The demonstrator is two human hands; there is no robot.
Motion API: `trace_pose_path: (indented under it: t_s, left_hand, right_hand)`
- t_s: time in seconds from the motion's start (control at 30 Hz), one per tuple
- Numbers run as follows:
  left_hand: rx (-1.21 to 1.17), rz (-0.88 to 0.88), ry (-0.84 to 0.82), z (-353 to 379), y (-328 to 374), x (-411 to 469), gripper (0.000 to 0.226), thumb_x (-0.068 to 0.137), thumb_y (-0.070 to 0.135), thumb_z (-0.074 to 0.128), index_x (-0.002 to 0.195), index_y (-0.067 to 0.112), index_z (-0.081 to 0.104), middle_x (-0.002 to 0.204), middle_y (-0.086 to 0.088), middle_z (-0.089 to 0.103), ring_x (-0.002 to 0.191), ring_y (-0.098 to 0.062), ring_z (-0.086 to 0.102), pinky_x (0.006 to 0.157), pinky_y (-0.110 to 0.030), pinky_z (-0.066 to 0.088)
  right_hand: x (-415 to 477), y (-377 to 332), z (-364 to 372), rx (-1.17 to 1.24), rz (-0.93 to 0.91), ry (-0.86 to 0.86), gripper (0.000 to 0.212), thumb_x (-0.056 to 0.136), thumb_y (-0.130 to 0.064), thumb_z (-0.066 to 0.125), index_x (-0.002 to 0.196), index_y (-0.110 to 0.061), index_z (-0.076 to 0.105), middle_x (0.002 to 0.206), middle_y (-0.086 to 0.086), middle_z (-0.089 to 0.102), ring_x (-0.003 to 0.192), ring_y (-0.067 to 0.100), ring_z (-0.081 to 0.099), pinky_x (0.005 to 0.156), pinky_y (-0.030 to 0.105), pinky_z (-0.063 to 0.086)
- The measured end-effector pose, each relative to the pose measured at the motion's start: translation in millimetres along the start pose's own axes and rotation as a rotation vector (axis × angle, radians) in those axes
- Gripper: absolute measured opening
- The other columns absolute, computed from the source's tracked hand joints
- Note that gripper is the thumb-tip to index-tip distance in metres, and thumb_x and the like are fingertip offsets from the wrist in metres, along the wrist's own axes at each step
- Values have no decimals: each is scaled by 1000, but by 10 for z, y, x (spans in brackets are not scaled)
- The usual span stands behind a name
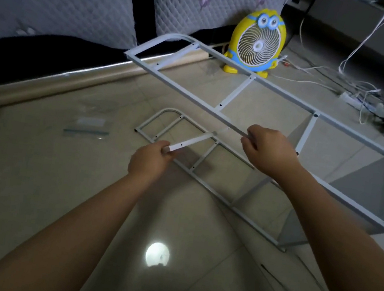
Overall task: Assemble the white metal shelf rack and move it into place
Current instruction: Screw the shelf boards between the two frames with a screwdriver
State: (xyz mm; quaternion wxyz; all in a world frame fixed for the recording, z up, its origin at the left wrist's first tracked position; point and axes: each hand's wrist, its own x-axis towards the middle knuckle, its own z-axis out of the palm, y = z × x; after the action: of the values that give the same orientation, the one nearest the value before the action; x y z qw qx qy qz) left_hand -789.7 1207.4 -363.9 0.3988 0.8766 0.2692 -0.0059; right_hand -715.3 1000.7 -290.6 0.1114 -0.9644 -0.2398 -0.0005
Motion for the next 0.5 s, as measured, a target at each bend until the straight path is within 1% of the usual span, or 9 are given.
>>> trace_pose_path:
  t_s: [0.03,0.1,0.17,0.23,0.3,0.37,0.4,0.43,0.5]
  left_hand:
    - [196,53,49,-32,-17,9,32,91,40,53,115,20,63,100,-15,61,95,-33,57,75,-34,45]
    - [322,121,131,-78,-24,32,36,92,44,48,116,21,63,107,-18,56,104,-34,52,79,-36,42]
    - [380,205,160,-105,5,60,40,94,44,43,114,16,63,105,-17,59,99,-34,55,74,-35,42]
    - [428,266,167,-137,65,73,39,96,40,40,113,12,61,103,-15,63,94,-33,58,71,-34,41]
    - [374,274,199,-181,132,75,36,97,35,42,104,5,61,98,-17,64,92,-34,59,70,-33,40]
    - [268,247,241,-198,162,66,37,96,33,44,75,4,55,80,-16,61,82,-34,58,61,-33,35]
    - [204,220,253,-188,176,60,41,96,32,45,63,8,46,68,-12,55,74,-33,54,55,-32,30]
    - [147,196,255,-170,195,46,45,96,31,46,57,11,37,59,-6,46,67,-30,49,50,-31,26]
    - [92,172,233,-111,235,34,47,96,30,46,54,14,30,54,-1,36,62,-25,43,48,-32,23]
  right_hand:
    - [-9,3,3,-2,1,0,23,95,-25,42,77,-11,42,62,0,41,63,21,44,60,26,32]
    - [-15,5,13,-8,4,3,23,96,-24,42,77,-11,43,60,-3,37,59,18,42,55,24,29]
    - [-14,8,20,-22,8,2,23,96,-24,42,76,-12,43,60,-4,37,59,17,42,50,23,26]
    - [-12,20,22,-15,7,-7,28,96,-23,42,70,-15,40,59,-4,36,61,18,42,50,23,26]
    - [-8,27,9,0,1,-16,31,96,-23,43,66,-17,37,59,-4,36,61,19,42,49,23,26]
    - [-10,20,0,18,5,-24,26,96,-23,43,72,-12,42,59,-4,36,62,19,43,49,23,26]
    - [-11,10,-6,25,7,-25,24,96,-22,43,75,-11,42,59,-4,37,62,19,43,49,22,26]
    - [-13,0,-11,28,8,-26,24,96,-22,43,76,-10,42,59,-2,38,63,20,43,48,22,25]
    - [-14,-15,-17,26,10,-38,23,96,-23,43,77,-10,43,65,2,43,65,20,44,50,24,27]
